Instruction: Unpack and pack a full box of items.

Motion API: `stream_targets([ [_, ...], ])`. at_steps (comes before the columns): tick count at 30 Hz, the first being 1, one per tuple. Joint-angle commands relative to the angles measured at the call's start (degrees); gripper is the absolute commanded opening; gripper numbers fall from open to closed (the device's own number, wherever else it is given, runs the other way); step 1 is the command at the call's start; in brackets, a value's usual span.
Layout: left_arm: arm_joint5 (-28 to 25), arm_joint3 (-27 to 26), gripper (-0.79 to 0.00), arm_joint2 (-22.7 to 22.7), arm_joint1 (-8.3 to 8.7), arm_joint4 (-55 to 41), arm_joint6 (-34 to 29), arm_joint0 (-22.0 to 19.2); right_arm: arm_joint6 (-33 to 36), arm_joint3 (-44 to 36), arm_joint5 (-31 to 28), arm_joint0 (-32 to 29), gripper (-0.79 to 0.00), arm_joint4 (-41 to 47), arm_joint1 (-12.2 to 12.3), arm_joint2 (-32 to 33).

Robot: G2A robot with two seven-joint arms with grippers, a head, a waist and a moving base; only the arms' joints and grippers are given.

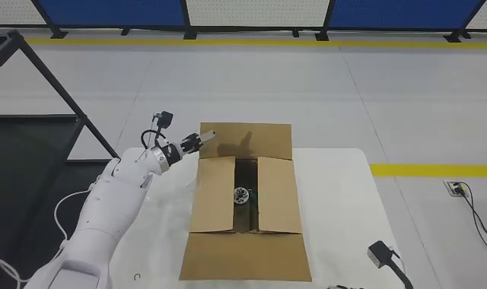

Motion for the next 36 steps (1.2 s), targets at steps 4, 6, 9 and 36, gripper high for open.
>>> stream_targets([
  [4,-4.68,-0.73,0.0,-0.54,0.32,-0.27,-0.56,0.67,-0.6,-0.7,-0.09,0.08,0.0,2.96,0.25,-2.01],
  [6,-5.45,-0.91,0.0,-0.9,0.52,-0.31,0.0,0.83,-1.25,-0.96,-0.51,0.01,0.0,4.12,0.32,-2.83],
  [9,-6.42,-1.76,0.0,-1.16,0.78,-0.02,0.02,1.25,-1.36,-1.04,-0.69,0.07,0.0,5.32,0.49,-4.12],
  [36,-15.5,-13.58,0.0,-5.38,5.83,4.52,-2.23,6.65,-17.04,1.71,1.9,12.33,0.0,4.43,1.28,-16.29],
])
